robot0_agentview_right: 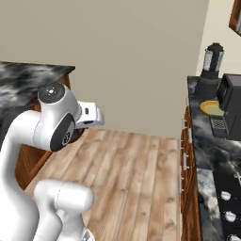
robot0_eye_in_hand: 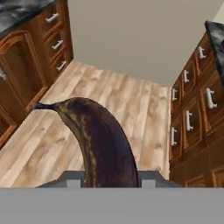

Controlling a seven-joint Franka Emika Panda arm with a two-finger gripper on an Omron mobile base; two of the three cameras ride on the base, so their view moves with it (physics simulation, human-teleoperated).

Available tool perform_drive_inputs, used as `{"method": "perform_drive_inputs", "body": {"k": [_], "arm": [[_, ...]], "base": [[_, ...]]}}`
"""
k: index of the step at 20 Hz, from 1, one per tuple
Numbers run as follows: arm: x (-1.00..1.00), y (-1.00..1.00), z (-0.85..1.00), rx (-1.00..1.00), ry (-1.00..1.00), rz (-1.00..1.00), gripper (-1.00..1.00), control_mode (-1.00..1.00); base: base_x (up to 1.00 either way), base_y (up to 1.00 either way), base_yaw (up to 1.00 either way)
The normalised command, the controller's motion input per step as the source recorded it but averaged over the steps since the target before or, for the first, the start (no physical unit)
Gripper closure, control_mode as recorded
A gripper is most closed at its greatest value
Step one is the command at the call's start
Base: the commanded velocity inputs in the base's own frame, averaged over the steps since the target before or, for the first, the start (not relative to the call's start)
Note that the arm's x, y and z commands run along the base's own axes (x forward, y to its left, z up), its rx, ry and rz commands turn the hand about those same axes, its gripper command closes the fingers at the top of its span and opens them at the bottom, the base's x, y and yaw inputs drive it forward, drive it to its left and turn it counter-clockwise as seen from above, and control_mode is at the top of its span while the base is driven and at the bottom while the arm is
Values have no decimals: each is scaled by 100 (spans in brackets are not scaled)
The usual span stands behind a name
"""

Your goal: Pick the banana and orange from the fridge and place them on the plate next to the blender to make a fruit smoothie.

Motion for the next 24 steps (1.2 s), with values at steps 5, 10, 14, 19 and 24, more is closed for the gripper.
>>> {"method": "perform_drive_inputs", "body": {"k": [5,10,14,19,24], "arm": [[0,0,0,0,0,0,100,100],[0,0,0,0,0,0,100,100],[0,0,0,0,0,0,100,100],[0,0,0,0,0,0,100,100],[0,0,0,0,0,0,100,100]], "base": [[100,-2,-49],[95,9,-57],[82,26,-64],[76,60,-68],[67,81,-71]]}}
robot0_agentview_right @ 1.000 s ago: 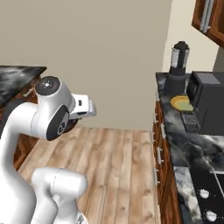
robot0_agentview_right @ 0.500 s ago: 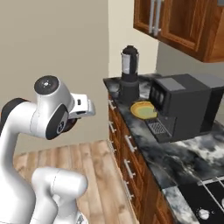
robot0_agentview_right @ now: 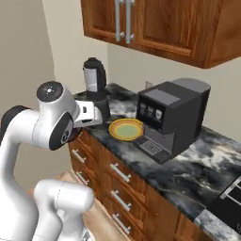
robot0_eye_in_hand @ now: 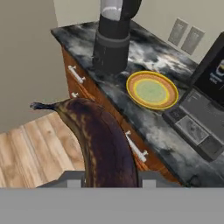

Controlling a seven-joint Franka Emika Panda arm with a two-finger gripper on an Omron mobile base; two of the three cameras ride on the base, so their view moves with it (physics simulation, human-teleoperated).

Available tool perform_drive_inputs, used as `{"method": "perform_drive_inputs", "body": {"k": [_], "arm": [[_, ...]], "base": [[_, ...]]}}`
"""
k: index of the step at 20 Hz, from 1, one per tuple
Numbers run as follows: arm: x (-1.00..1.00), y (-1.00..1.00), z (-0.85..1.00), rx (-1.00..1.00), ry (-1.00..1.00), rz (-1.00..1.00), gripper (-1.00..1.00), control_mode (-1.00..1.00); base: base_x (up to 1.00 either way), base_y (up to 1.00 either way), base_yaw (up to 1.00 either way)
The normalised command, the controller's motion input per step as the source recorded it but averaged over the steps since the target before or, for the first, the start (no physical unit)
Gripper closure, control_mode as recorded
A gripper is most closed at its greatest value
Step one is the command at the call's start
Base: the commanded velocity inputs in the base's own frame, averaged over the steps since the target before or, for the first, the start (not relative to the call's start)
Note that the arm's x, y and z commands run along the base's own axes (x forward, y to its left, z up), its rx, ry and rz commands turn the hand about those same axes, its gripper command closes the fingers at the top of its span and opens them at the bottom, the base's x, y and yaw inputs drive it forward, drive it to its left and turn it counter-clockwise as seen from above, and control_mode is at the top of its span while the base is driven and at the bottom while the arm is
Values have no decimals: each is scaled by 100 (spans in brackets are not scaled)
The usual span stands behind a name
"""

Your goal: Pick the banana and orange from the fridge and place them on the plate next to the blender to make a fruit smoothie.

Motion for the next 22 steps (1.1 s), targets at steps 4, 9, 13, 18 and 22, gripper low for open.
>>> {"method": "perform_drive_inputs", "body": {"k": [4,9,13,18,22], "arm": [[0,0,0,0,0,0,100,100],[0,0,0,0,0,0,100,100],[42,8,-3,-2,0,-5,100,-100],[100,5,-75,-11,18,-9,100,-100],[96,-31,-97,-2,31,-5,100,-100]], "base": [[45,75,-75],[51,75,-70],[41,27,-18],[0,0,0],[0,0,0]]}}
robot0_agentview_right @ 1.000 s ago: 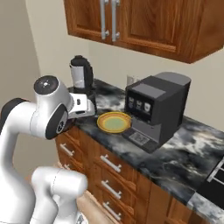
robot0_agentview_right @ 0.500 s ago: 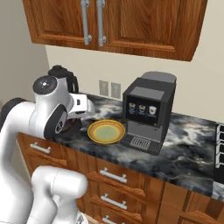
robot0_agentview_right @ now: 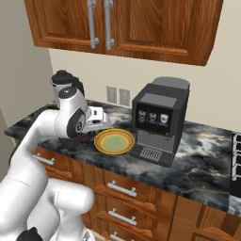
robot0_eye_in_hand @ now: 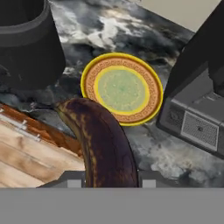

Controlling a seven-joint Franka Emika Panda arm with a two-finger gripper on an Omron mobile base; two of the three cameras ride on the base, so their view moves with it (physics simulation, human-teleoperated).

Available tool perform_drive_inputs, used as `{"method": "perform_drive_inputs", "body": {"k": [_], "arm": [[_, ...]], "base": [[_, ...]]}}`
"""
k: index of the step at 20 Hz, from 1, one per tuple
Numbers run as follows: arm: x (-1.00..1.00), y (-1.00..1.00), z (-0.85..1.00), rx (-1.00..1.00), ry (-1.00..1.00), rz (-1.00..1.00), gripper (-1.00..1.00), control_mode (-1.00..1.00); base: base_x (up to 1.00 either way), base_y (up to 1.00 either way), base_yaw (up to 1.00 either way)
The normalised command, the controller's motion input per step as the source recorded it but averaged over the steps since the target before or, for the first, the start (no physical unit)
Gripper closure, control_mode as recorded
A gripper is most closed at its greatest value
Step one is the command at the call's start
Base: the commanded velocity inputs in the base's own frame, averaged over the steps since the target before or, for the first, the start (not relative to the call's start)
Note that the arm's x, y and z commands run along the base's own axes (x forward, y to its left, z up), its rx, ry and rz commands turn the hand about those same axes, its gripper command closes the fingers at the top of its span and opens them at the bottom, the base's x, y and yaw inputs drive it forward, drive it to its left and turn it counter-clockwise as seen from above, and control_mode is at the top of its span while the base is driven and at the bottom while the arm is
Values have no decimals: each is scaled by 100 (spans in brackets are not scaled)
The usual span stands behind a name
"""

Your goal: Pick the banana and orange from the fridge and place them on the plate next to the blender to make a fruit smoothie.

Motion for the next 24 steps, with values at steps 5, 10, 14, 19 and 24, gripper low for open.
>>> {"method": "perform_drive_inputs", "body": {"k": [5,10,14,19,24], "arm": [[89,-46,-77,4,23,0,100,-100],[77,-17,-62,7,17,0,100,-100],[48,0,-62,1,29,0,100,-100],[83,0,-47,0,4,0,100,-100],[92,-2,-16,0,-10,0,-100,-100]], "base": [[0,0,0],[0,0,0],[0,0,0],[0,0,0],[0,0,0]]}}
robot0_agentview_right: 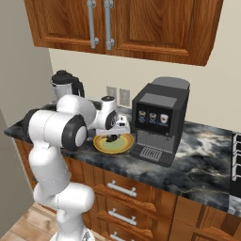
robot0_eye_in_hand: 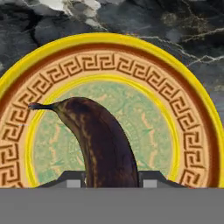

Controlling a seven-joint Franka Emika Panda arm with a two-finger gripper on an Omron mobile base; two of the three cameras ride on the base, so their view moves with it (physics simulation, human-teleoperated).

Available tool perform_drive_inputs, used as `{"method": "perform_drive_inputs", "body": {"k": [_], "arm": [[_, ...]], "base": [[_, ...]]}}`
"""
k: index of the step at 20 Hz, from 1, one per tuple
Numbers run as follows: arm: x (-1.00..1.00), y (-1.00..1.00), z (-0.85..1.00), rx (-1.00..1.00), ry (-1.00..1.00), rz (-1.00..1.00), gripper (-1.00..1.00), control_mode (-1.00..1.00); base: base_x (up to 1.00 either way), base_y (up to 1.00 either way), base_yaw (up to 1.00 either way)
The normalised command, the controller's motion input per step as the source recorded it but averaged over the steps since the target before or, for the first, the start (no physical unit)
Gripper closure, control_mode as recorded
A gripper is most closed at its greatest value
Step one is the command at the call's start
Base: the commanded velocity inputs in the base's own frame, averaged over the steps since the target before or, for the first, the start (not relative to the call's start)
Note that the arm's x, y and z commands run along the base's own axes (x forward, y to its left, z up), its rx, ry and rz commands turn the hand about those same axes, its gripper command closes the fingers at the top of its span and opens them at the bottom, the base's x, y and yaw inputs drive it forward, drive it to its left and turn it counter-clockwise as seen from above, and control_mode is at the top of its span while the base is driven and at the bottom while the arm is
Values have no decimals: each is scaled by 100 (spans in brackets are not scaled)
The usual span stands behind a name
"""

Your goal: Pick the banana and orange from the fridge and place them on the plate next to the blender to make a fruit smoothie.

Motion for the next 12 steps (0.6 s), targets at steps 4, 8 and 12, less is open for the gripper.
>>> {"method": "perform_drive_inputs", "body": {"k": [4,8,12], "arm": [[8,-4,-3,1,-3,-3,-100,-100],[-95,0,18,0,-25,0,-100,-100],[-100,13,52,0,-39,-2,-100,-100]], "base": [[0,0,0],[0,0,0],[0,0,0]]}}
